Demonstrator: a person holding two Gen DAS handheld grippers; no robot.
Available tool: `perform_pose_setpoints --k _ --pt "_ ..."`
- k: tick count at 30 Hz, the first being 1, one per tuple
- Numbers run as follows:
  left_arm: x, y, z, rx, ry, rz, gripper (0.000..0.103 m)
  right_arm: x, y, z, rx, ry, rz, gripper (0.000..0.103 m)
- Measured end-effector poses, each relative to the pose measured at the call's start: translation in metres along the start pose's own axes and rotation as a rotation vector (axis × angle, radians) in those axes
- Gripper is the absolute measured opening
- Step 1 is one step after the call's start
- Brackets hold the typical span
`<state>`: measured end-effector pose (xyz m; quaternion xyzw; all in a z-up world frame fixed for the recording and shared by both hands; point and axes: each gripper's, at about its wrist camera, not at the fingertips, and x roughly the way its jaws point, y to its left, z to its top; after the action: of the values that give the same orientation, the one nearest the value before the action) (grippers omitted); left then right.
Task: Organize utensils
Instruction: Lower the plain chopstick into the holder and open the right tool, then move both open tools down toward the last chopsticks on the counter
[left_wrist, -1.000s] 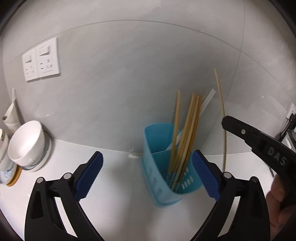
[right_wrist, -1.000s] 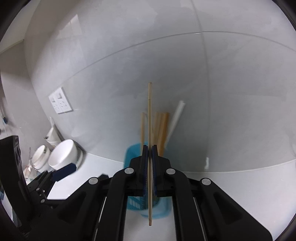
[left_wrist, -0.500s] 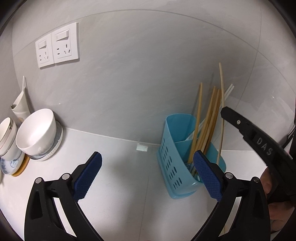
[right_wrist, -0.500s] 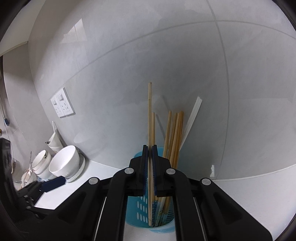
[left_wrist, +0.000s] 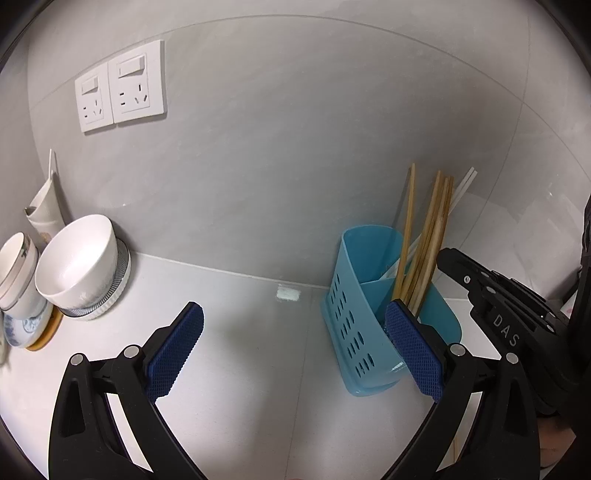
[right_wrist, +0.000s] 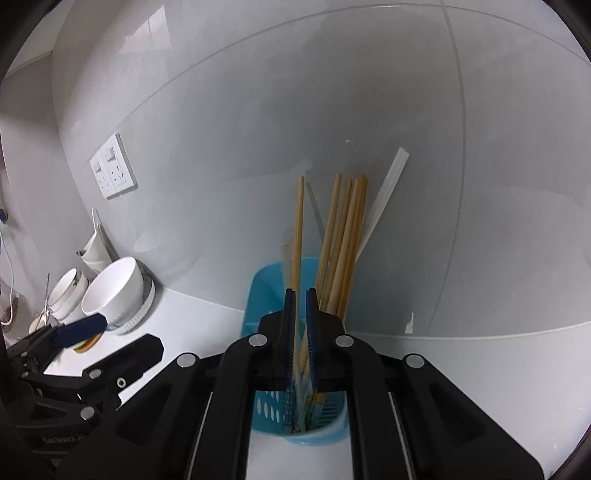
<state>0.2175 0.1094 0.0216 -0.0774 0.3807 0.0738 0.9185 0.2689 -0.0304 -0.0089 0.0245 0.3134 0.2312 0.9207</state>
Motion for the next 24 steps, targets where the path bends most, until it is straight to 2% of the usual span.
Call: perform_pose_setpoints --k 3,5,7,11,12,14,17,20,24 --pt "-0.007 -0.004 0.002 0.0 0.003 -0.01 0.097 -0.008 -0.002 0.001 -0.007 0.022 -0.01 0.022" --pt "-0.01 -0.007 0.003 0.005 0.003 -0.008 0.097 -0.016 -0.004 0.0 -0.013 0.029 -0.028 0.039" --pt "-0.014 -0.011 0.003 0.014 0.0 -0.006 0.097 -0.026 -0.008 -0.001 -0.015 0.036 -0.046 0.046" --pt "-0.024 -0.022 0.0 0.023 0.006 -0.02 0.097 -0.05 -0.024 -0.011 -0.008 0.064 -0.094 0.069" --pt "-0.026 -0.026 -0.002 0.028 0.01 -0.027 0.097 -0.056 -0.03 -0.013 0.004 0.081 -0.089 0.07" --pt "-0.028 -0.034 -0.007 0.034 0.026 -0.034 0.097 -0.066 -0.043 -0.019 0.037 0.109 -0.086 0.079" --pt "-0.033 -0.048 -0.015 0.046 0.056 -0.052 0.097 -0.086 -0.061 -0.029 0.049 0.126 -0.136 0.088" --pt "-0.037 -0.063 -0.025 0.061 0.082 -0.07 0.097 -0.103 -0.081 -0.042 0.069 0.153 -0.19 0.094" --pt "-0.038 -0.085 -0.044 0.07 0.154 -0.1 0.097 -0.126 -0.109 -0.065 0.101 0.195 -0.264 0.095"
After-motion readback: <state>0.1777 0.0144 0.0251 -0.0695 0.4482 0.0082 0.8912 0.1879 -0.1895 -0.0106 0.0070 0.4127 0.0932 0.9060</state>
